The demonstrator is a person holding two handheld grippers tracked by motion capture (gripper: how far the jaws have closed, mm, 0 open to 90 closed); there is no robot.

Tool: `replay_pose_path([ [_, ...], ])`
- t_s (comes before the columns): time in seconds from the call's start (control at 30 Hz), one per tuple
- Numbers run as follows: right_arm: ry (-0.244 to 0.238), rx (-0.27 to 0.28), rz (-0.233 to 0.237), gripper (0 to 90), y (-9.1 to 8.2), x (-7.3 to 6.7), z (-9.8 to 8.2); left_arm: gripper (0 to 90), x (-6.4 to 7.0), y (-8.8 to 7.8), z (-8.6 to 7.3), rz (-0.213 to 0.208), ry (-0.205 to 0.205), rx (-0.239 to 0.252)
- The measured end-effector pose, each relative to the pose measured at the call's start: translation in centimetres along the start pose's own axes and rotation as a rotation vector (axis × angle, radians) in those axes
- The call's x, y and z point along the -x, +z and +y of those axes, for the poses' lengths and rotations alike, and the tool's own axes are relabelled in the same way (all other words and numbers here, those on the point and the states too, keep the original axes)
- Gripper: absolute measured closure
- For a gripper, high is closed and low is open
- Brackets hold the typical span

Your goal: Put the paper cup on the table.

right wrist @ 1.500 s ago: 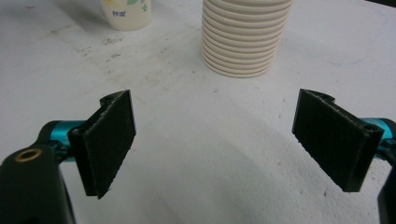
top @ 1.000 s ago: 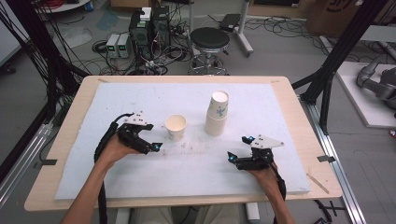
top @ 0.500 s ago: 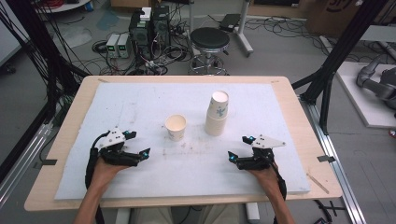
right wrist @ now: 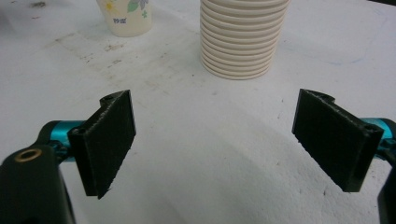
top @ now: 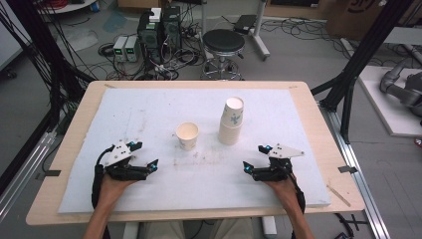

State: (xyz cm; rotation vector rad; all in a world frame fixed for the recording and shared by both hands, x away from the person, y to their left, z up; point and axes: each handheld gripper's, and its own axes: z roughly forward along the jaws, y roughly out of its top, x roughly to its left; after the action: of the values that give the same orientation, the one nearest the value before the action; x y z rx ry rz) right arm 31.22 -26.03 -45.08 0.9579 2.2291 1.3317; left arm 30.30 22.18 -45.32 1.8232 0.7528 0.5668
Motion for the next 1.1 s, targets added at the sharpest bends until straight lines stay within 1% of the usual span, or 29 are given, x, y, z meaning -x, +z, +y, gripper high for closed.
replay_pose_path([
  [0.07, -0.01, 0.005, -0.008, 13.8, -0.02, 0.0, -0.02, 12.1, -0.01, -0.01, -0.01, -0.001, 0.001, 0.0],
  [0.1, -0.01, 0.005, -0.008, 13.8, -0.01, 0.0, -0.02, 12.1, -0.05, -0.05, -0.03, -0.001, -0.007, 0.003],
  [0.17, -0.001, -0.001, -0.008, 13.8, 0.01, -0.03, 0.0, 12.1, -0.13, -0.14, -0.06, -0.003, -0.01, 0.009],
  [0.27, -0.006, -0.005, -0.011, 13.8, 0.08, 0.04, 0.02, 12.1, -0.2, -0.19, -0.09, -0.003, -0.017, 0.013],
  [0.37, -0.005, -0.002, -0.012, 13.8, 0.05, 0.0, 0.01, 12.1, -0.34, -0.24, -0.13, -0.003, -0.033, 0.019],
  [0.47, 0.0, 0.004, -0.011, 13.8, -0.03, -0.01, -0.03, 12.1, -0.44, -0.28, -0.15, -0.003, -0.039, 0.023],
  [0.73, -0.004, 0.005, -0.009, 13.8, -0.05, 0.0, -0.04, 12.1, -0.42, -0.3, -0.16, -0.005, -0.04, 0.026],
  [0.9, -0.003, 0.013, -0.005, 13.8, -0.08, 0.03, -0.06, 12.1, -0.35, -0.29, -0.16, -0.003, -0.029, 0.025],
  [1.1, -0.001, 0.006, -0.001, 13.9, -0.04, 0.04, -0.05, 12.1, -0.37, -0.31, -0.17, -0.002, -0.033, 0.025],
])
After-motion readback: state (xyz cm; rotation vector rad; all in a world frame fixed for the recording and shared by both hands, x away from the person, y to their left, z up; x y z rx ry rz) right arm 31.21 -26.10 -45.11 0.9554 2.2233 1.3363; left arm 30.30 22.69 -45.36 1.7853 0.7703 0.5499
